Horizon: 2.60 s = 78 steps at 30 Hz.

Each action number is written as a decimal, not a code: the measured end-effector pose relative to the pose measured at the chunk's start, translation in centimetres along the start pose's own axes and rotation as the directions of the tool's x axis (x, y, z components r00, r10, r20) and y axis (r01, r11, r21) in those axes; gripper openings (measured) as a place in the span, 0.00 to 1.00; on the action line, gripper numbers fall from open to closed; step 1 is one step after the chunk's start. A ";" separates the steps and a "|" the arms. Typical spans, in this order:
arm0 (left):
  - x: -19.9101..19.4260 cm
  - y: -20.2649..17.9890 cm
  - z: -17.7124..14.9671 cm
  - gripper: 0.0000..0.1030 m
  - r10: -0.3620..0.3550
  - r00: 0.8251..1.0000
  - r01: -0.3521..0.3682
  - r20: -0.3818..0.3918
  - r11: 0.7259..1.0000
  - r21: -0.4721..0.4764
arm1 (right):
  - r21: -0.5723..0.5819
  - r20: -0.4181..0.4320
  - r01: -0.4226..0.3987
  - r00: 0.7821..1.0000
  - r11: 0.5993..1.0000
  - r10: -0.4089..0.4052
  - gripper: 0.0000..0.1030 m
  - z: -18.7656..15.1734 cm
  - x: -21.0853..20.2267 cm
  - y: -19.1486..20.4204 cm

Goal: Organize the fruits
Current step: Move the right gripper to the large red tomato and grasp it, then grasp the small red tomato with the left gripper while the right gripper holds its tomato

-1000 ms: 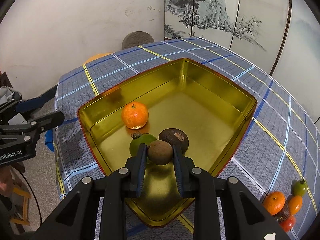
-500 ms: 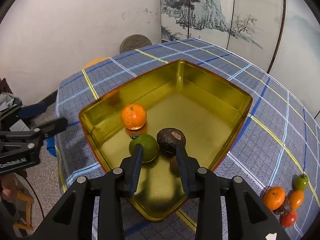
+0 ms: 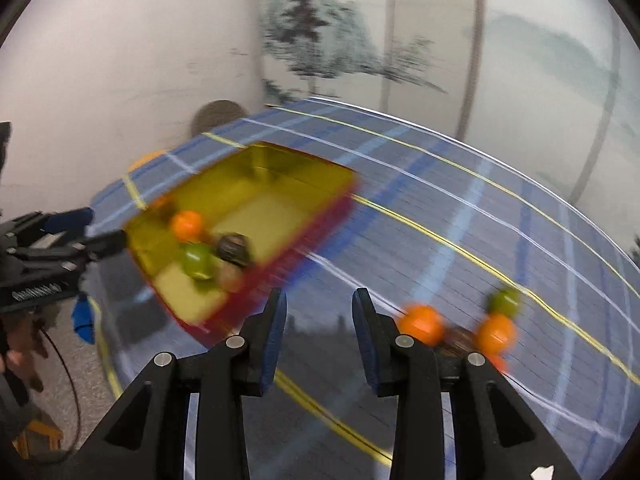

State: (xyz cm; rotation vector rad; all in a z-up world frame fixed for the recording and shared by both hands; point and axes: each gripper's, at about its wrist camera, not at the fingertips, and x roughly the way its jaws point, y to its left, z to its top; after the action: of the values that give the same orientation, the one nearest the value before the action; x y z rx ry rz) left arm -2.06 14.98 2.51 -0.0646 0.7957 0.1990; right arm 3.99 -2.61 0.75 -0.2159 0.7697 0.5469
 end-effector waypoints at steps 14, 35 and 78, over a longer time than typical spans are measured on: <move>1.7 -9.6 0.8 0.74 -0.160 0.985 0.167 -0.058 0.977 0.136 | 0.140 -0.122 0.125 0.987 0.982 -0.108 0.31 -5.3 1.0 -10.7; 4.7 -16.3 0.0 0.74 -0.222 0.964 0.251 -0.147 0.943 0.217 | 0.166 -0.116 0.069 0.992 0.984 -0.050 0.29 -5.7 3.7 -11.9; 9.3 -21.6 -0.5 0.31 -0.261 0.935 0.317 -0.239 0.918 0.239 | 0.325 -0.133 0.291 0.956 0.900 -0.261 0.30 -8.8 1.3 -19.7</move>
State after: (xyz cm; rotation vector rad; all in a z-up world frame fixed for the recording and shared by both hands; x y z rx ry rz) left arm 8.29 -4.79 -4.84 0.0606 1.0000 -0.2054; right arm 10.13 -21.95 -6.58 -0.0238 0.8880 0.1282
